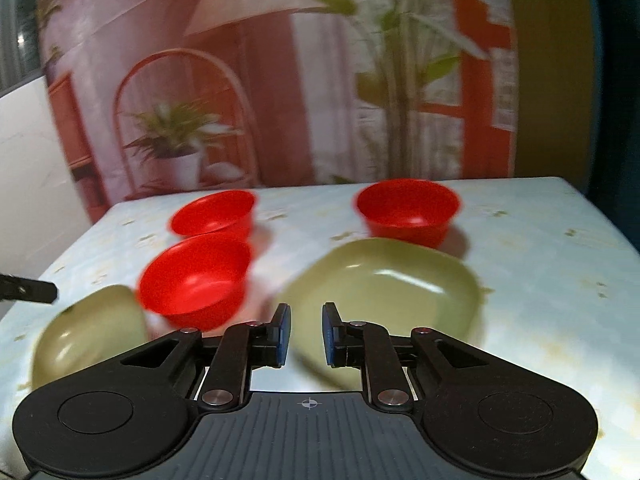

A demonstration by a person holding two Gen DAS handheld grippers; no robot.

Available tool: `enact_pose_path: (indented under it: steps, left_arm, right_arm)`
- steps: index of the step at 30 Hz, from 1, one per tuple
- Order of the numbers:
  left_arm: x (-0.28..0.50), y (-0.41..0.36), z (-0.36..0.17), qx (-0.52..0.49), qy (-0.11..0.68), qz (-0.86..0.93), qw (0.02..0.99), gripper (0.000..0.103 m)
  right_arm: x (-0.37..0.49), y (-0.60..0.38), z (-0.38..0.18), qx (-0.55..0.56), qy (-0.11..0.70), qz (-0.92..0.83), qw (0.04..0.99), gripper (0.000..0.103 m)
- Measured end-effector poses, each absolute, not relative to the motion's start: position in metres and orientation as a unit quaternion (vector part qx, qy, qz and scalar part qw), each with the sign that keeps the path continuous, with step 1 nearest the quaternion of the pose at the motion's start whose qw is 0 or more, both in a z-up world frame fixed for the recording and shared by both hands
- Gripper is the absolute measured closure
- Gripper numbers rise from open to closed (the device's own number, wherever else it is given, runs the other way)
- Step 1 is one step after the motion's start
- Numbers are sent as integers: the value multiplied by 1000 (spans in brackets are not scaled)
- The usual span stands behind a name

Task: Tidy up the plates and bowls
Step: 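Move the right tool to the other green plate and grasp its rim, then lift the green plate with the right tool and carry it over the plate stack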

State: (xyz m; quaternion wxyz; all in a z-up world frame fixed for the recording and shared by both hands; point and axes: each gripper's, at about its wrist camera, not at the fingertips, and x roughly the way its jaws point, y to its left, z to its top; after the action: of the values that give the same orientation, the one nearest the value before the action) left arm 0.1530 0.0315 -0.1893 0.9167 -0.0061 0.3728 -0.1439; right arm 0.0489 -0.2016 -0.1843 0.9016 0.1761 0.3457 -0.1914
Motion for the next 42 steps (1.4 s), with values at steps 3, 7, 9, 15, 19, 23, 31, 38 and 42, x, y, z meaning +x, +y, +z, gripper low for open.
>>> enact_pose_path:
  steps: [3, 7, 9, 15, 19, 23, 31, 38, 42]
  left_arm:
    - [159, 11, -188, -2, 368, -161, 916, 86]
    - [167, -24, -190, 9, 366, -187, 912, 86]
    - [171, -40, -193, 14, 366, -202, 908, 86]
    - [185, -75, -204, 21, 377, -234, 896, 84]
    - [198, -95, -214, 33, 383, -238, 892, 77]
    - [209, -106, -222, 32, 392, -243, 887, 76]
    - [229, -124, -237, 56, 402, -241, 882, 77]
    - [238, -137, -250, 63, 416, -238, 876, 77]
    - [235, -139, -254, 68, 424, -250, 868, 77]
  right_arm:
    - [39, -214, -190, 168, 340, -214, 900, 81]
    - [23, -228, -197, 152, 331, -242, 899, 80]
    - [16, -236, -200, 150, 327, -255, 897, 79]
    - [5, -252, -215, 179, 326, -270, 888, 78]
    - [2, -255, -222, 187, 330, -271, 885, 78]
    - [-1, -259, -228, 203, 331, -272, 881, 78]
    - [2, -261, -233, 214, 334, -256, 882, 78]
    - [1, -266, -237, 237, 336, -250, 876, 78]
    - [1, -266, -237, 238, 336, -245, 878, 79]
